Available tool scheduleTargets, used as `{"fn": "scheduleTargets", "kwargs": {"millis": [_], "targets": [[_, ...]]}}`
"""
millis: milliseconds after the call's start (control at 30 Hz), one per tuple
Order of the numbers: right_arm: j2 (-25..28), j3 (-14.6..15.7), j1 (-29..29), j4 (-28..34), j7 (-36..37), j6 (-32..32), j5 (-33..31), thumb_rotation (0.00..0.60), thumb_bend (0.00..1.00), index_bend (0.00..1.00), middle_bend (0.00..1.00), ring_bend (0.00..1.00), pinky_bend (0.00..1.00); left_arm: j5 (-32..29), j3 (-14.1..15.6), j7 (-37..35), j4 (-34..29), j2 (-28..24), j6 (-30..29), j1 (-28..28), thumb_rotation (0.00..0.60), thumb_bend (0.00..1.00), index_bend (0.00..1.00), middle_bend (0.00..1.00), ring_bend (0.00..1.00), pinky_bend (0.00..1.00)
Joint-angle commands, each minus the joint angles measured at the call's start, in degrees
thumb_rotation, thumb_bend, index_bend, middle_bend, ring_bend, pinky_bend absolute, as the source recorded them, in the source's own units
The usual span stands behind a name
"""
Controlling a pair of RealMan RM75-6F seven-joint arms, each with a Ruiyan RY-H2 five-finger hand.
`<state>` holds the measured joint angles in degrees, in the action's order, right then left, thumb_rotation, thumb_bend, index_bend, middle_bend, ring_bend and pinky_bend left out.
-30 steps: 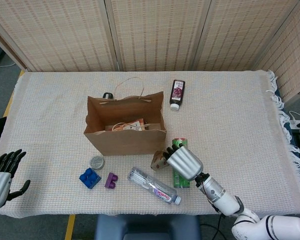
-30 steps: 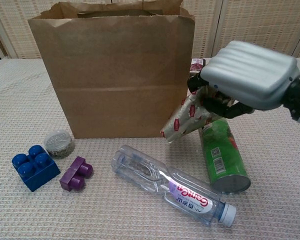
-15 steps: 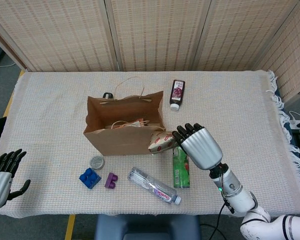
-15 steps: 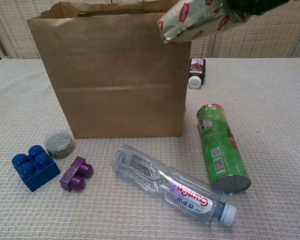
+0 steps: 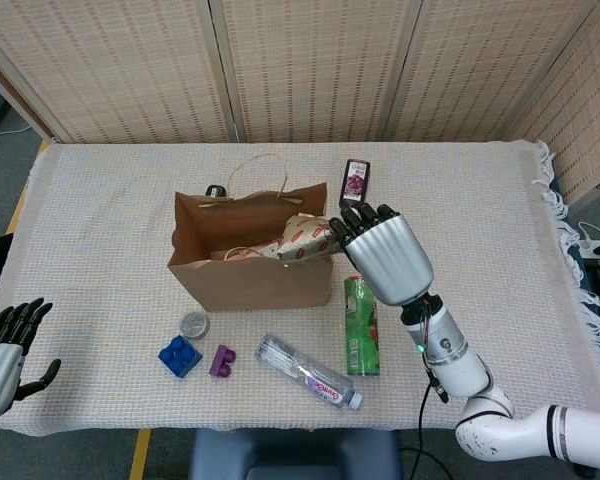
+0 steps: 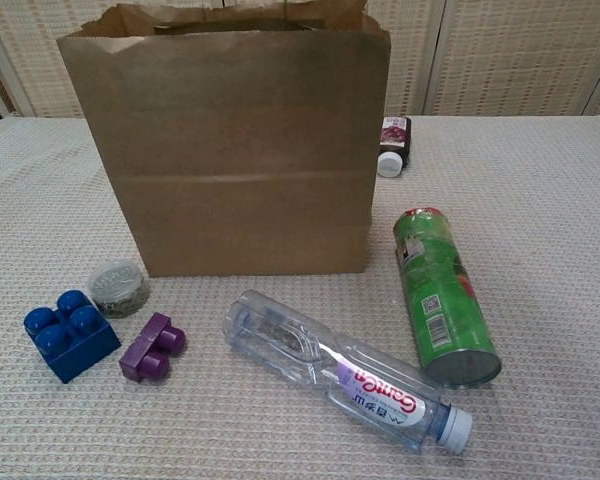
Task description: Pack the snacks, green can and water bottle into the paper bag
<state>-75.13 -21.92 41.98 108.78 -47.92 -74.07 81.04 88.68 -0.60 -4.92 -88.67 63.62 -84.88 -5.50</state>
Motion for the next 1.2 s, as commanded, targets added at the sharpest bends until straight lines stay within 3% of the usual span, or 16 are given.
{"fn": "scheduleTargets", "kwargs": {"millis": [33, 367, 433, 467, 533, 600, 700, 1000, 1200], "targets": [[-3.51, -1.75, 3.42, -2.67, -3.85, 2.20, -4.28, 0.600, 0.45, 0.72, 0.57, 0.55, 0.77, 0.02, 0.01, -0.15, -0.01, -0.03, 0.02, -0.01, 0.600, 0.35, 0.06, 0.00, 0.00, 0.00], [-13.84, -3.13, 11.75, -10.58, -11.84, 3.47, -11.77, 0.600, 0.45, 0.66, 0.57, 0.54, 0.77, 0.01, 0.02, -1.14, 0.19, -0.19, 0.21, -0.12, 0.600, 0.35, 0.06, 0.00, 0.00, 0.00], [-15.21, -2.89, 12.37, -11.13, -14.14, 2.86, -13.56, 0.600, 0.45, 0.56, 0.56, 0.48, 0.75, 0.06, 0.04, -1.47, 0.27, -0.23, 0.22, -0.13, 0.600, 0.35, 0.06, 0.00, 0.00, 0.00], [-15.94, -2.78, 12.70, -11.15, -16.23, 2.48, -15.39, 0.600, 0.44, 0.47, 0.53, 0.42, 0.70, 0.13, 0.07, -1.62, 0.33, -0.26, 0.22, -0.13, 0.600, 0.35, 0.06, 0.00, 0.00, 0.00], [-16.50, -2.66, 13.07, -10.51, -19.53, 2.14, -18.87, 0.600, 0.36, 0.22, 0.38, 0.25, 0.57, 0.20, 0.10, -1.75, 0.41, -0.27, 0.20, -0.14, 0.600, 0.35, 0.06, 0.00, 0.00, 0.00], [-16.82, -2.84, 13.50, -9.50, -22.45, 1.07, -21.81, 0.600, 0.20, 0.02, 0.15, 0.05, 0.44, 0.26, 0.12, -1.91, 0.47, -0.27, 0.18, -0.14, 0.600, 0.35, 0.06, 0.00, 0.00, 0.00], [-16.79, -2.86, 13.90, -9.10, -22.81, -0.31, -22.26, 0.600, 0.11, 0.00, 0.04, 0.00, 0.37, 0.31, 0.15, -1.98, 0.48, -0.30, 0.17, -0.14, 0.600, 0.35, 0.06, 0.00, 0.00, 0.00], [-13.29, -2.88, 13.01, -5.05, -19.78, -3.36, -20.75, 0.600, 0.07, 0.00, 0.03, 0.00, 0.35, 0.17, 0.11, -1.54, 0.40, -0.22, 0.11, -0.10, 0.600, 0.35, 0.06, 0.00, 0.00, 0.00], [-3.63, 1.82, 7.56, 2.01, -14.19, -3.58, -14.61, 0.600, 0.07, 0.00, 0.03, 0.00, 0.35, 0.08, 0.11, -1.32, 0.44, -0.15, 0.01, -0.01, 0.600, 0.35, 0.06, 0.00, 0.00, 0.00]]}}
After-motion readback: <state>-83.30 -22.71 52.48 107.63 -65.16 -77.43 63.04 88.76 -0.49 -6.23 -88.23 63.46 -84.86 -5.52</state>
